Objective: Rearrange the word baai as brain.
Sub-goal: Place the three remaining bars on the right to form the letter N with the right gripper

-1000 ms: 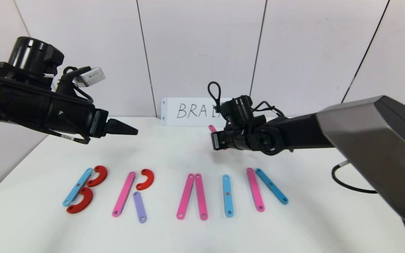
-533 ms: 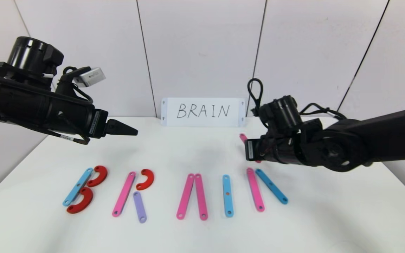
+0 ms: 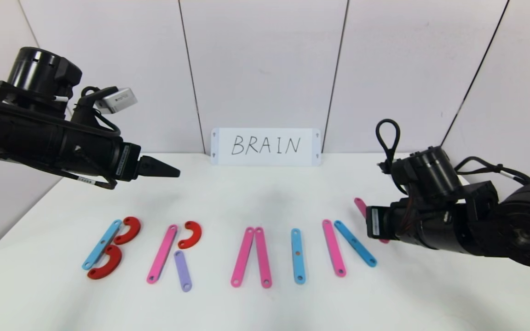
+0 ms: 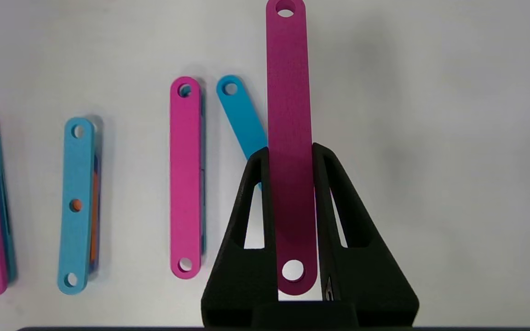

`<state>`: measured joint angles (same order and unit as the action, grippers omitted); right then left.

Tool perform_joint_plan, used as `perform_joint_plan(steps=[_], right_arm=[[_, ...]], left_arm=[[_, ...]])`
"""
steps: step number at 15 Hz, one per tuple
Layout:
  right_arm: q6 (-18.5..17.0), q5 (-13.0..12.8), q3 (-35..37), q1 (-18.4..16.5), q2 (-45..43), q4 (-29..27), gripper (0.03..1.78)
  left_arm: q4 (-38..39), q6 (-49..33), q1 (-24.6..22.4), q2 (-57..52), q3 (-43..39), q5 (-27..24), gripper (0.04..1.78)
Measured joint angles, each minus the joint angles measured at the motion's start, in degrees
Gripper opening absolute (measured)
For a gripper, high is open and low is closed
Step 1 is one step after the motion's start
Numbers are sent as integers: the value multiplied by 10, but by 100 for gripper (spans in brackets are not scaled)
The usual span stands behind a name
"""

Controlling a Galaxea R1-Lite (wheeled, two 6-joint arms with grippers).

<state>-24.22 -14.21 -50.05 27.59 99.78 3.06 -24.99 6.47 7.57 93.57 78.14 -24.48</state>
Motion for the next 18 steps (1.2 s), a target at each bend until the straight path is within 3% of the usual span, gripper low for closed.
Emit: perform_joint_plan(steps=[4, 18], right_arm=[[-16, 0, 36, -9, -1, 41, 27], [-16, 8, 50, -31, 63, 66, 27]], left_arm=[[0, 0, 0, 0, 0, 0, 174], [0, 0, 4, 0, -2, 0, 174]])
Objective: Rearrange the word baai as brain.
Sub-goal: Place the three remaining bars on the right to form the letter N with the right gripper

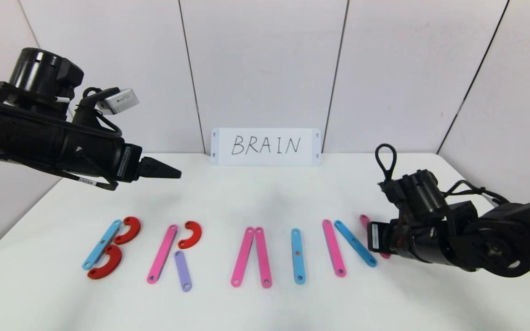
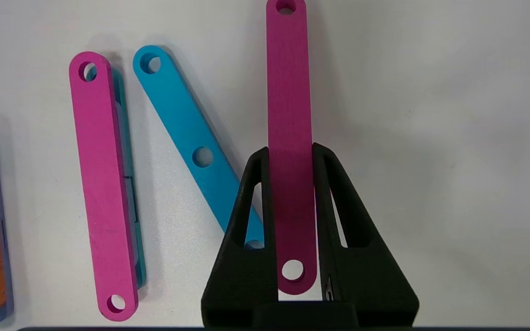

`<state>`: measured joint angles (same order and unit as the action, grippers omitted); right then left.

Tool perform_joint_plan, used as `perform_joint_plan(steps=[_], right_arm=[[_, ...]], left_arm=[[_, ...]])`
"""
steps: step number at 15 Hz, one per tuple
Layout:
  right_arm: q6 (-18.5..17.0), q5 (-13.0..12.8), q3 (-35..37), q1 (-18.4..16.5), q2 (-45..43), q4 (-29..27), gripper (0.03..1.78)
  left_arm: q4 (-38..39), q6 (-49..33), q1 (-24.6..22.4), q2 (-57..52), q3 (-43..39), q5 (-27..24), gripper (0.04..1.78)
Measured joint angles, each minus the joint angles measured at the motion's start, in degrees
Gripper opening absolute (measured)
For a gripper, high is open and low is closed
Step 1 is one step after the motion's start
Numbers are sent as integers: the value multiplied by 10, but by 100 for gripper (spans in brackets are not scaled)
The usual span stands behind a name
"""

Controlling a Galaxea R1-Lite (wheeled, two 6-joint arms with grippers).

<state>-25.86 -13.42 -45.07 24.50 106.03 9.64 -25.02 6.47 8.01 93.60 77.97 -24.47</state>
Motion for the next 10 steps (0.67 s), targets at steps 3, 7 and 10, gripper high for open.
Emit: perform_joint_plan(steps=[3, 7, 10], right_arm=[[0, 0, 1, 0, 7, 0, 27], [1, 0, 1, 0, 10, -1, 27], [1, 0, 3, 0, 12, -1, 27]], left_arm=[[0, 0, 0, 0, 0, 0, 174], [0, 0, 3, 0, -2, 1, 174], [1, 0, 4, 0, -4, 2, 174]])
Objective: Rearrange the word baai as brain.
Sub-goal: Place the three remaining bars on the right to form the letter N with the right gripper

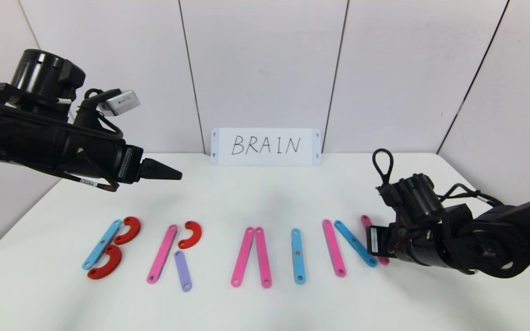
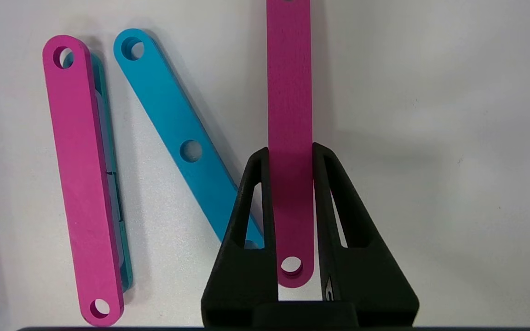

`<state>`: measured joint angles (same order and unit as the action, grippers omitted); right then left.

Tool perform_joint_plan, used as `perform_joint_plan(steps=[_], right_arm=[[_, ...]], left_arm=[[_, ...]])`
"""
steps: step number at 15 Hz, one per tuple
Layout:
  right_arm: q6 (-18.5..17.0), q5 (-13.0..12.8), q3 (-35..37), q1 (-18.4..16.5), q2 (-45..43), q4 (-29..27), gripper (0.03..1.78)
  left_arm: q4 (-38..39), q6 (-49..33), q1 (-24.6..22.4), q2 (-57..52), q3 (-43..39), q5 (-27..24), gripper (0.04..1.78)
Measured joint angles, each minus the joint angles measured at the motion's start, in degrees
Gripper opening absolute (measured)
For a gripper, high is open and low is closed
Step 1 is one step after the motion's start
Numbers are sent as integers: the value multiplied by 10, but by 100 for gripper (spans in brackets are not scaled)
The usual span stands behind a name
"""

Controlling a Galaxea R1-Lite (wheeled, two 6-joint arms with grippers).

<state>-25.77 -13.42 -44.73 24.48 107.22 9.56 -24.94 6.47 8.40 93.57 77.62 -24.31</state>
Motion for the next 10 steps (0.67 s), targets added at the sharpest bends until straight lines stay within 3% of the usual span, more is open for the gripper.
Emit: perform_joint_plan(steps=[6, 8, 10], right_arm=[[1, -1, 5, -1, 3, 0, 34], [1, -1, 5, -1, 3, 0, 50], [1, 0, 5, -1, 3, 0, 79]], left_arm=[[0, 0, 3, 0, -1, 0, 174], [0, 0, 3, 0, -1, 0, 174], [0, 0, 3, 0, -1, 0, 174]])
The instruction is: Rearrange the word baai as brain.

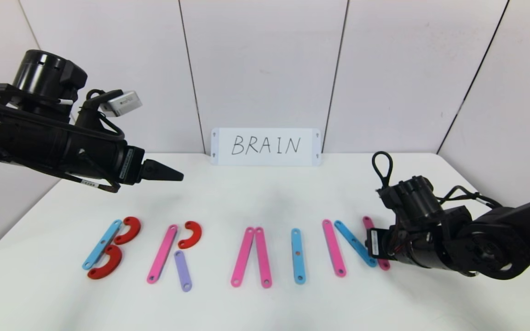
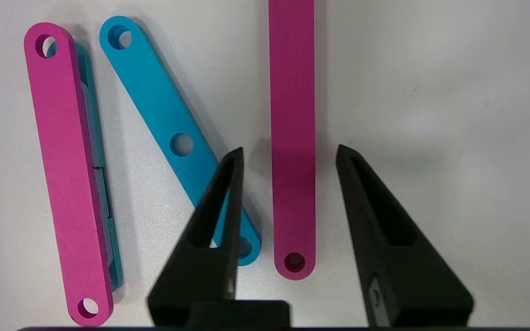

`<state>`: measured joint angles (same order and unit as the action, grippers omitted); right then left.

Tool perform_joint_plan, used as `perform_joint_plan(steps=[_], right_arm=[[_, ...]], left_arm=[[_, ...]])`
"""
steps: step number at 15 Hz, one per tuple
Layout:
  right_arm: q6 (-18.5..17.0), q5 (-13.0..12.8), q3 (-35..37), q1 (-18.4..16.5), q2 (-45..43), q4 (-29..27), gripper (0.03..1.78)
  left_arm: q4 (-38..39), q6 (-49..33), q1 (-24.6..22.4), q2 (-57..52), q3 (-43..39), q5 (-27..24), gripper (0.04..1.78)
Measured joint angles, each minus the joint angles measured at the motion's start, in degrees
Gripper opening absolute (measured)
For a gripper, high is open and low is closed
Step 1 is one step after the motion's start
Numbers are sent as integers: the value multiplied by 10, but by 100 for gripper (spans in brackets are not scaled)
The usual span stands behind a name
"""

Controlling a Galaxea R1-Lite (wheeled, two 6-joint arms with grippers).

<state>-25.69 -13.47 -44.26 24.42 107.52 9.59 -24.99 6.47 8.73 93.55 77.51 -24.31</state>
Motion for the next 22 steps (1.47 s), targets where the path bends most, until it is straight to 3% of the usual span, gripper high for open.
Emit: perform_joint_plan(steps=[3, 7, 22], right_arm=[[1, -1, 0, 0, -1, 0, 130], [7, 0, -9, -1, -5, -1, 169], [51, -4, -17, 19, -22, -35, 173]], left_arm=[[0, 0, 0, 0, 0, 0, 174], [-1, 0, 0, 0, 0, 0, 174], [0, 0, 0, -1, 0, 0, 174]])
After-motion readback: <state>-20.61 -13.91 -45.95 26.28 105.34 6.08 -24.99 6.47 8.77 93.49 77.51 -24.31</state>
